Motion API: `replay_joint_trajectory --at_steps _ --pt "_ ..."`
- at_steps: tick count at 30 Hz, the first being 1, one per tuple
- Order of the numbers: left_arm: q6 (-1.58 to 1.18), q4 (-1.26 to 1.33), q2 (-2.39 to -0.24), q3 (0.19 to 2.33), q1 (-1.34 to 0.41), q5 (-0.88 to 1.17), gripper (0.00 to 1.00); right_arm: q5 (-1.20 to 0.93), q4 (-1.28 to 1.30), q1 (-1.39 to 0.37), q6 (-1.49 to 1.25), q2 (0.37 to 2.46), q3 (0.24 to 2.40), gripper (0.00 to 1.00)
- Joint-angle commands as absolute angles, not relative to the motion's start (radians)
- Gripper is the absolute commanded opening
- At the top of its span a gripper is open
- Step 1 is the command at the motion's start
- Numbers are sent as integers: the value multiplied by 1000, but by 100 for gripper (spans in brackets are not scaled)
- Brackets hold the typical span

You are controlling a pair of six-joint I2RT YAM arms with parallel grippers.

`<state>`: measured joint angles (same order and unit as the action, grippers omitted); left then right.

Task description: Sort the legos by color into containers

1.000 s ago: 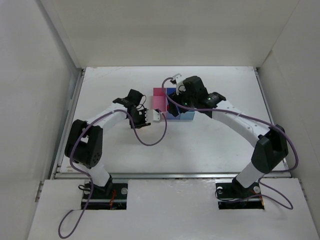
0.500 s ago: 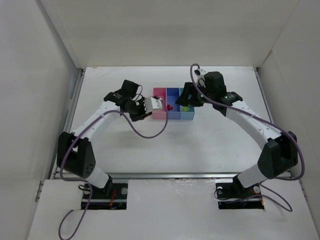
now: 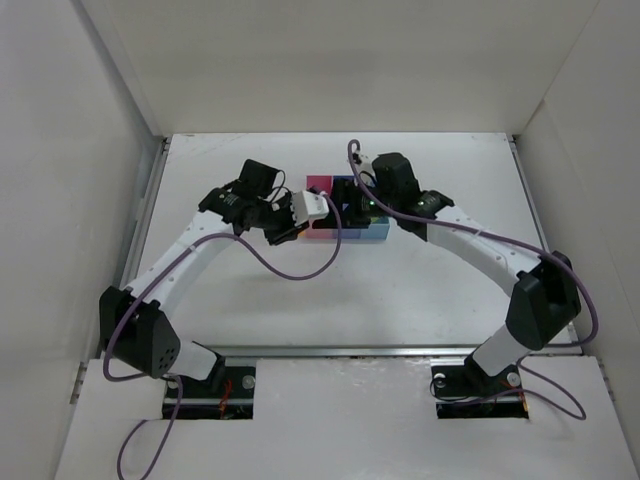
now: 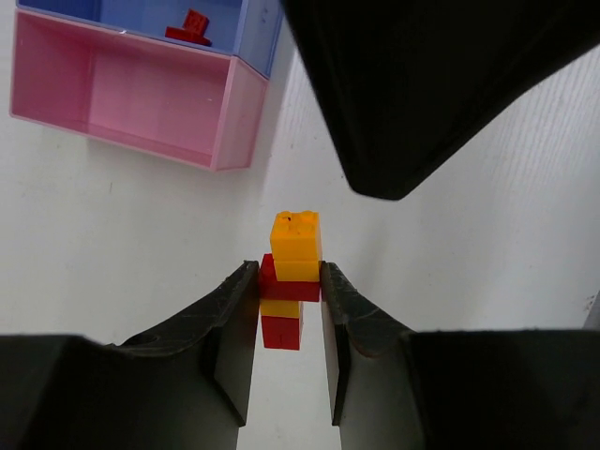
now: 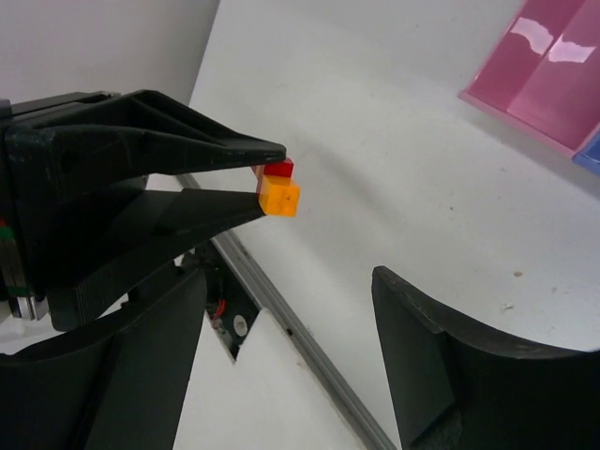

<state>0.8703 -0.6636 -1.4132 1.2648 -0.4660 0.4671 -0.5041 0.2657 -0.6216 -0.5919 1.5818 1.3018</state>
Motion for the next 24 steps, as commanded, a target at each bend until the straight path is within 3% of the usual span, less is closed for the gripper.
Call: replay_joint_trajectory --at_steps 1,8,15,20,24 --pt "830 -672 -1367 1302 -480 505 8 -546 195 -637 -636 1592 1353 77" --pt "799 -672 -1356 1302 -512 505 8 -547 173 -658 -647 1611 1344 80" --pt "770 -672 -1347 1321 -522 515 8 -511 173 -667 -670 1611 1344 75" --pt "761 -672 -1347 1339 -522 515 9 -523 173 -667 -681 1623 1344 63" --pt "750 -663 -1347 1339 -522 515 9 -532 173 -667 -681 1632 1344 59"
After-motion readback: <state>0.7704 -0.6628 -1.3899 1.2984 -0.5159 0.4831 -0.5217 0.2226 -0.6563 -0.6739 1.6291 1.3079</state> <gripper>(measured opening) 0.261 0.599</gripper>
